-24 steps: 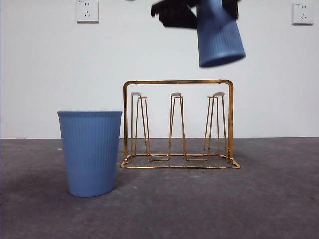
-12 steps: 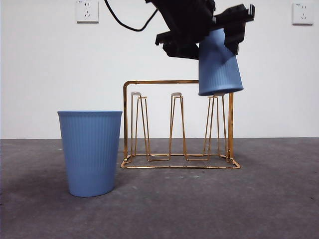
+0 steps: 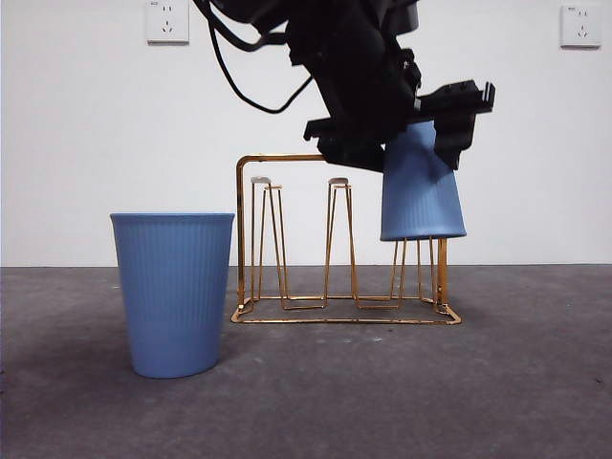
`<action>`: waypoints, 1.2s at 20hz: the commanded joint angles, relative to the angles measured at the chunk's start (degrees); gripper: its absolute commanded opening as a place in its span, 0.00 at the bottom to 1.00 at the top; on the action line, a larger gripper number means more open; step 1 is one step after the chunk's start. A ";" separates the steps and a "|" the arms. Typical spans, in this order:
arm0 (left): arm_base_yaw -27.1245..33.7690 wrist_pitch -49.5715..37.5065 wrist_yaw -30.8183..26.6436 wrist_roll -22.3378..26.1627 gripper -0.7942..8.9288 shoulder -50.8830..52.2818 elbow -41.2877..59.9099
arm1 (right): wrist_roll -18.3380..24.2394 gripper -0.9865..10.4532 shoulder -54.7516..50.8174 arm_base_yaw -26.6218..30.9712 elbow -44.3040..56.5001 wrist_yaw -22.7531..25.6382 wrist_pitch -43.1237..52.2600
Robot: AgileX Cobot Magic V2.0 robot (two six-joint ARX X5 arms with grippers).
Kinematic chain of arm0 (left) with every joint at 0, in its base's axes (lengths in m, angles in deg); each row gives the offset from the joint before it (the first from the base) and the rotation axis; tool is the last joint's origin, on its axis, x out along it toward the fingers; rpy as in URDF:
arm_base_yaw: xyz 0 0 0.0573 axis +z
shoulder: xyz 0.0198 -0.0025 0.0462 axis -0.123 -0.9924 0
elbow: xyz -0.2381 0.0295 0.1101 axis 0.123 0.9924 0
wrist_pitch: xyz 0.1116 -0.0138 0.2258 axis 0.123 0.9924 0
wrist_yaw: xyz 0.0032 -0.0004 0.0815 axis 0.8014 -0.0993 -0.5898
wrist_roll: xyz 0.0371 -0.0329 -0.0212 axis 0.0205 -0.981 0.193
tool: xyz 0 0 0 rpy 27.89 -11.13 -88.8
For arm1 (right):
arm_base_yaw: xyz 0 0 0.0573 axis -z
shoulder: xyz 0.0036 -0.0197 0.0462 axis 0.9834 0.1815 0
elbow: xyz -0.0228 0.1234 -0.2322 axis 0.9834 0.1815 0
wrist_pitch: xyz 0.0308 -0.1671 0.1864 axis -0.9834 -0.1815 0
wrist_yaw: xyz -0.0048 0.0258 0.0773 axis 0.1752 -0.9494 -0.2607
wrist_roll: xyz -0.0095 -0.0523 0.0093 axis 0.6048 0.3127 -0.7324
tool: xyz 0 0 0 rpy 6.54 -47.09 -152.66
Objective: Pick up cup 1,put cup 1 in the cup rack,pick up cup 2,put cup 2 in the cup rack
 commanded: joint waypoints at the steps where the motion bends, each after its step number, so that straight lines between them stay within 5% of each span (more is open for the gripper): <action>1: -0.44 0.11 -0.13 -1.75 0.07 -1.51 -0.07 | -0.48 0.27 -0.15 0.09 0.35 0.02 -0.37; 17: -1.90 5.55 -2.93 -5.31 0.08 -4.20 -0.07 | 0.04 0.27 -0.13 0.09 0.35 0.02 0.85; 18: -1.90 5.53 -2.84 -5.60 0.12 -4.20 -0.07 | 0.04 0.27 -0.13 0.09 0.35 0.02 0.83; 21: -1.70 5.62 -1.66 -7.19 0.56 -4.20 -0.07 | 0.50 0.27 -0.13 0.09 0.35 0.02 0.81; 24: -1.36 6.78 1.84 -8.26 0.60 -4.20 -0.09 | 0.90 0.27 -0.13 0.09 0.35 0.02 0.83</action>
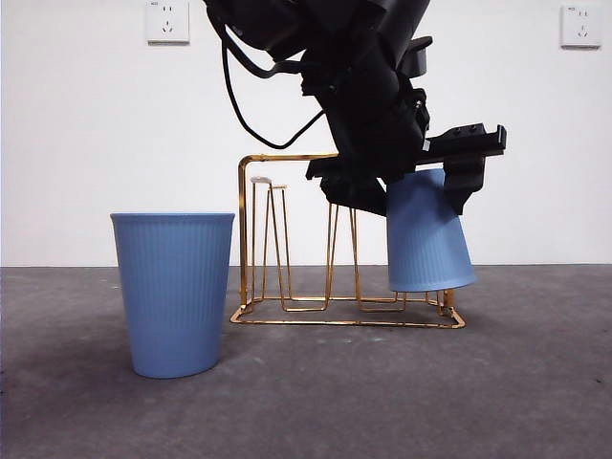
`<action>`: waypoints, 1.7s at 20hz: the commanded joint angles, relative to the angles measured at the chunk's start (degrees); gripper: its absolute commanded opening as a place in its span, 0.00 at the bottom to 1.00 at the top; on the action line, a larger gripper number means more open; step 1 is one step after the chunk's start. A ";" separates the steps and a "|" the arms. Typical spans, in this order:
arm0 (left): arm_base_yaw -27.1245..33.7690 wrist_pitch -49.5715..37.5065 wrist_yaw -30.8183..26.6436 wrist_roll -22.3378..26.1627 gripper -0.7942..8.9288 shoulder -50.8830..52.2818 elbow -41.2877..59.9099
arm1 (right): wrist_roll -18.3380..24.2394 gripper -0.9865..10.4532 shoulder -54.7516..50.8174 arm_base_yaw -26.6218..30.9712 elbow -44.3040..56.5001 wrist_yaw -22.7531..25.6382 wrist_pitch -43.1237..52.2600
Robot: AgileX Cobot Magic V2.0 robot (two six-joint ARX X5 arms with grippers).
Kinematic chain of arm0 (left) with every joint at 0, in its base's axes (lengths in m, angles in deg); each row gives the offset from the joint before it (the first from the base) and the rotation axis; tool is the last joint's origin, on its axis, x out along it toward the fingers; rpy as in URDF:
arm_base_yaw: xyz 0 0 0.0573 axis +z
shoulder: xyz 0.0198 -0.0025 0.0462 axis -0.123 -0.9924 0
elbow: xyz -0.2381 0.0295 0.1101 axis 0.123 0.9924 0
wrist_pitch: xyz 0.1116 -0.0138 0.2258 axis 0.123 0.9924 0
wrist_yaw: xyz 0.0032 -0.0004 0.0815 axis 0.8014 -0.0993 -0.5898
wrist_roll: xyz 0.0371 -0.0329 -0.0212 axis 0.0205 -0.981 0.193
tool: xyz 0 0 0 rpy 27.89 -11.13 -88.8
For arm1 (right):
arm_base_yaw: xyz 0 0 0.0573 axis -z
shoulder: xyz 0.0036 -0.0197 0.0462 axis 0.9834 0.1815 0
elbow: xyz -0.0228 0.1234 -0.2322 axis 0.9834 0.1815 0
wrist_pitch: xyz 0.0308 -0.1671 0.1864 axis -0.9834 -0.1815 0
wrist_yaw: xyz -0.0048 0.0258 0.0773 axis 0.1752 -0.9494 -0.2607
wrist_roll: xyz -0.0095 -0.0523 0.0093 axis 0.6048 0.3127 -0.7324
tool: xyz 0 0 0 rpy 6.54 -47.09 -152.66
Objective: Pick up cup 1,put cup 1 in the cup rack,pick up cup 2,put cup 2 in the cup rack
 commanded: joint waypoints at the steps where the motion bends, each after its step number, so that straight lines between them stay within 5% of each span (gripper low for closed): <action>1: 0.02 2.12 2.27 -1.79 0.60 -1.29 0.33 | 0.63 0.27 -0.13 0.09 0.35 0.04 0.79; 26: 0.04 26.14 11.98 -4.57 0.60 4.48 0.17 | 1.31 0.22 -0.13 0.09 0.35 0.04 1.05; 34: -0.17 35.71 28.11 -4.70 0.60 16.09 0.17 | 0.55 0.22 0.37 0.09 0.35 0.00 2.75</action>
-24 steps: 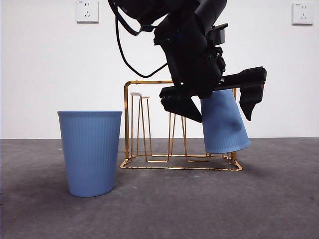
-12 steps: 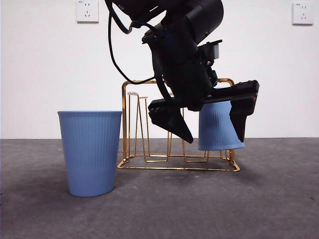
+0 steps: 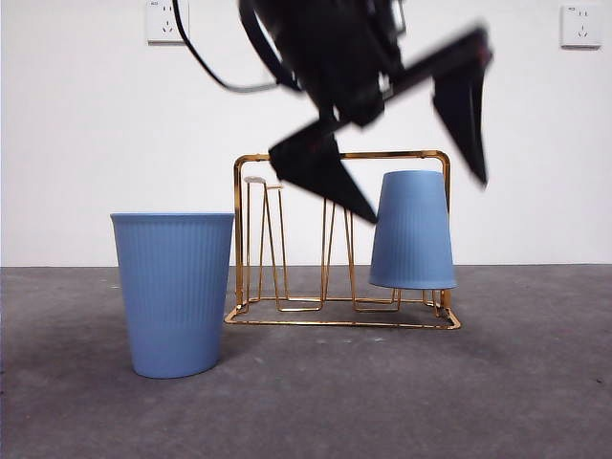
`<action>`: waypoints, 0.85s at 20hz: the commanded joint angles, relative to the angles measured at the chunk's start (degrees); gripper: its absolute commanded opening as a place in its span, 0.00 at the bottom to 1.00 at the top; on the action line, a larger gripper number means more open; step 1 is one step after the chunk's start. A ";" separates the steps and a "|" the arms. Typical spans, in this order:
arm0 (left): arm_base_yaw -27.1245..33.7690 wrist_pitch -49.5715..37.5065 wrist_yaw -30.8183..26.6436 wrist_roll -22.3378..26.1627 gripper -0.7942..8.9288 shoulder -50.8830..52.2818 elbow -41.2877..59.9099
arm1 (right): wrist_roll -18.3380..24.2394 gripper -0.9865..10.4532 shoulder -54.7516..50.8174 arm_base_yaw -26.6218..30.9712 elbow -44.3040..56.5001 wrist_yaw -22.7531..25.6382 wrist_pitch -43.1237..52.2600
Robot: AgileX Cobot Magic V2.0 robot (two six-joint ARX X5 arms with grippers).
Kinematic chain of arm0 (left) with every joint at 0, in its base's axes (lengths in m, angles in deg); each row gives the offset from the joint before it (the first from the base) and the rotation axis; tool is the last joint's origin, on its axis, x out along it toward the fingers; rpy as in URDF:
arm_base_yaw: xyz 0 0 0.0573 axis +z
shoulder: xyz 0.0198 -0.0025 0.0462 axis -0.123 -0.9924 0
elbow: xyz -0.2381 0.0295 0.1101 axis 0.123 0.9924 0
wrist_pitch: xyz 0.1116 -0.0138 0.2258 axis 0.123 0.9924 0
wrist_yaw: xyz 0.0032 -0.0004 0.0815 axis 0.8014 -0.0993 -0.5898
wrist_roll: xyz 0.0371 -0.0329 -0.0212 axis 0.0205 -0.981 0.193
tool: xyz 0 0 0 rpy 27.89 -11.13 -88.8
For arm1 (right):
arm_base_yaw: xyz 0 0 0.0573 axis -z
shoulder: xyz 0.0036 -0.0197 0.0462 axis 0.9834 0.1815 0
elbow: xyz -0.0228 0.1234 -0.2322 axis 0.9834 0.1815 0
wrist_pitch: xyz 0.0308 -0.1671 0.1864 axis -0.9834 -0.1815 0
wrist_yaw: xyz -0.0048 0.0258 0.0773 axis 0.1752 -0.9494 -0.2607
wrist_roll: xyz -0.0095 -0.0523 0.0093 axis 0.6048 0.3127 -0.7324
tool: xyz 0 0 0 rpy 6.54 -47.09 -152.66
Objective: Pick up cup 1,put cup 1 in the cup rack,pick up cup 2,put cup 2 in the cup rack
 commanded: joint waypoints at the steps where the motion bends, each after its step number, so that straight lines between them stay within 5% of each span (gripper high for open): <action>1: -0.42 2.10 4.68 0.13 0.60 4.81 0.42 | -0.48 0.22 0.63 0.09 0.35 -0.35 2.93; 7: -0.37 8.48 4.74 2.95 0.60 24.48 0.42 | -3.58 0.24 8.48 0.09 0.35 -13.94 12.52; 10: -0.39 11.54 -1.57 3.85 0.60 35.76 0.42 | -5.79 0.43 16.37 -0.13 0.35 -22.73 19.37; 17: -0.39 26.08 -17.25 6.08 0.60 53.13 0.42 | -13.33 0.44 38.62 -5.62 0.35 -25.09 36.09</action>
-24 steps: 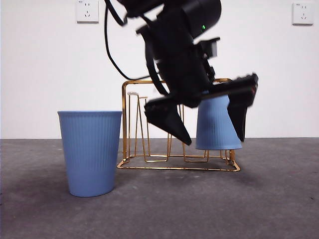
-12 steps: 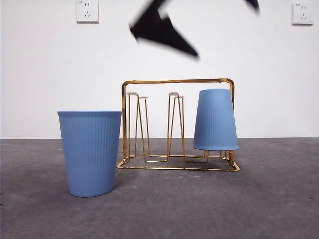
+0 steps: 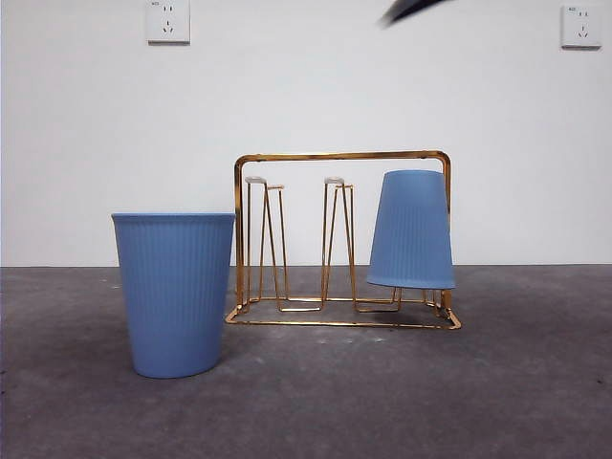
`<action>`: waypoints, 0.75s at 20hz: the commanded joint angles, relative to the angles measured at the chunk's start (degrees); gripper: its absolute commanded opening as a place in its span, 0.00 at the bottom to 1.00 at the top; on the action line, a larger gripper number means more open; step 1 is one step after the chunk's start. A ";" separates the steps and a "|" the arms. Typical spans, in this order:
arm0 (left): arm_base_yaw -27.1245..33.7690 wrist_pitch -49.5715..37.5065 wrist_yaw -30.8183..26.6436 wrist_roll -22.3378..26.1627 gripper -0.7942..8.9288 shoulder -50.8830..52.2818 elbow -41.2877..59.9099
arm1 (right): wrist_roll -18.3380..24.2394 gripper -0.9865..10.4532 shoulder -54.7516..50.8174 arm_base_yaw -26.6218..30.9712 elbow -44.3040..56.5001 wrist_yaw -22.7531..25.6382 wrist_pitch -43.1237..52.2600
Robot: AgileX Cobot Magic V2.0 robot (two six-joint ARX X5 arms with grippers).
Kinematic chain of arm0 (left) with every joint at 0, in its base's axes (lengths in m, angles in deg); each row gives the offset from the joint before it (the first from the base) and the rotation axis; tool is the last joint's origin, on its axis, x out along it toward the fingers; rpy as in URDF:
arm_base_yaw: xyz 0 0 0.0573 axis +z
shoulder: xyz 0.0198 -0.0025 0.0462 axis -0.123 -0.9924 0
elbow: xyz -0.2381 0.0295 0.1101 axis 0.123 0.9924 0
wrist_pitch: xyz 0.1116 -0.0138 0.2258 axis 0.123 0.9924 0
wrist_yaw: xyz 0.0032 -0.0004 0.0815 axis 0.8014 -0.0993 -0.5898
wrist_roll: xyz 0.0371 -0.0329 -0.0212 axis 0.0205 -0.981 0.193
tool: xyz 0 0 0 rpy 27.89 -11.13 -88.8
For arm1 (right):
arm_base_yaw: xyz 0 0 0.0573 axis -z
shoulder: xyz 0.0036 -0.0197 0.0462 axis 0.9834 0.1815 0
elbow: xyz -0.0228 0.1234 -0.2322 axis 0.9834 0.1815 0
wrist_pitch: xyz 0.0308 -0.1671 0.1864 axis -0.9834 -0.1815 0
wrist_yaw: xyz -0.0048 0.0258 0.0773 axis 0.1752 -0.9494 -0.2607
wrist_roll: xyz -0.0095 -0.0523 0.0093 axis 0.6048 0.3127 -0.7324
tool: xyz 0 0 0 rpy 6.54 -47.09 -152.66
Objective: Pick up cup 1,put cup 1 in the cup rack,pick up cup 2,put cup 2 in the cup rack
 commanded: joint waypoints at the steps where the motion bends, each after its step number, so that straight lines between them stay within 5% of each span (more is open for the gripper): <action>1: -0.02 4.00 -3.43 1.57 0.60 2.56 0.44 | -3.56 0.44 6.80 -2.32 0.33 -0.33 4.94; 13: -0.04 11.65 -3.63 2.14 0.59 5.81 0.44 | -9.31 0.44 28.85 -7.87 0.11 8.72 16.26; 15: -0.04 11.67 -3.63 2.14 0.59 5.81 0.44 | -9.33 0.38 30.47 -7.87 0.11 9.16 17.64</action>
